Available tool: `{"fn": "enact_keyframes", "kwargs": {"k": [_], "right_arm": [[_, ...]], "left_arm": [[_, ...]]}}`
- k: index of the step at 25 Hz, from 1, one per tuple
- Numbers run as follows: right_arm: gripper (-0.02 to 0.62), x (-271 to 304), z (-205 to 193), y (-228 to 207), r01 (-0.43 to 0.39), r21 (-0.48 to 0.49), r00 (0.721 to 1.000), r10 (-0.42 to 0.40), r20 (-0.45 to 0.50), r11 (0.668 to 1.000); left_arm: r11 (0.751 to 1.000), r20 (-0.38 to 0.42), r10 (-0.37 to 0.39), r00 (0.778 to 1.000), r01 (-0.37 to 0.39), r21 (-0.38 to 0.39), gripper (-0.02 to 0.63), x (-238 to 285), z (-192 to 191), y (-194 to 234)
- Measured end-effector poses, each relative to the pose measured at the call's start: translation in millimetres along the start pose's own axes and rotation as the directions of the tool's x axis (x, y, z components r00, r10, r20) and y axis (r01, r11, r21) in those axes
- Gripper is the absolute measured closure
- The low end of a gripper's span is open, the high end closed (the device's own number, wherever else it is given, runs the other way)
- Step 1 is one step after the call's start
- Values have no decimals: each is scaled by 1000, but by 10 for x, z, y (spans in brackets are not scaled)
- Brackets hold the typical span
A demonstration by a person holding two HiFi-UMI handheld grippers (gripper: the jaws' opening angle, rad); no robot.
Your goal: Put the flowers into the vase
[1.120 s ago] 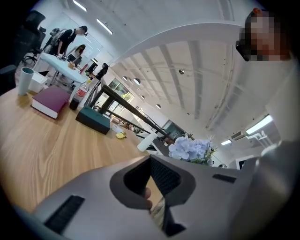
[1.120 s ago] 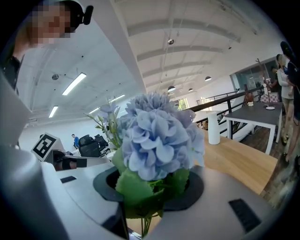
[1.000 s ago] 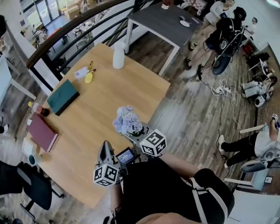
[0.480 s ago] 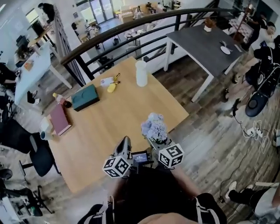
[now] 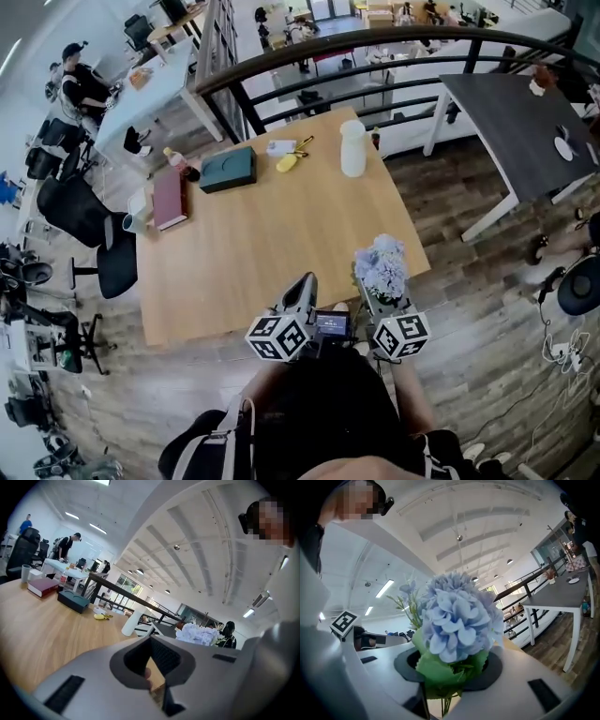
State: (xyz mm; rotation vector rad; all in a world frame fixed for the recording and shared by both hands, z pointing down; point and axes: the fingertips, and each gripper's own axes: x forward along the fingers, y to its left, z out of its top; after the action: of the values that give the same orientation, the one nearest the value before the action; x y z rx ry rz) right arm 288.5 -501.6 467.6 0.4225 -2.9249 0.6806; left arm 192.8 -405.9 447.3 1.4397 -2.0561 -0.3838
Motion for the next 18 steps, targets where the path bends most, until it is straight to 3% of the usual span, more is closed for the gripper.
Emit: {"fn": "enact_keyframes", "kwargs": {"k": [4, 10, 13, 18], "right_arm": [[422, 204, 173, -162, -50, -50, 999, 49, -16, 998], [422, 485, 557, -628, -61, -98, 998, 57, -37, 993], [422, 648, 717, -853, -75, -72, 996, 72, -46, 995], [422, 844, 828, -1176, -94, -28, 994, 92, -57, 995]], "left_arm": [[999, 48, 29, 998, -30, 16, 558, 230, 77, 29], [997, 107, 18, 994, -10, -75, 558, 912, 250, 75], [992, 119, 23, 993, -8, -123, 558, 1174, 304, 102], [982, 89, 84, 992, -67, -179, 558, 1374, 172, 194]]}}
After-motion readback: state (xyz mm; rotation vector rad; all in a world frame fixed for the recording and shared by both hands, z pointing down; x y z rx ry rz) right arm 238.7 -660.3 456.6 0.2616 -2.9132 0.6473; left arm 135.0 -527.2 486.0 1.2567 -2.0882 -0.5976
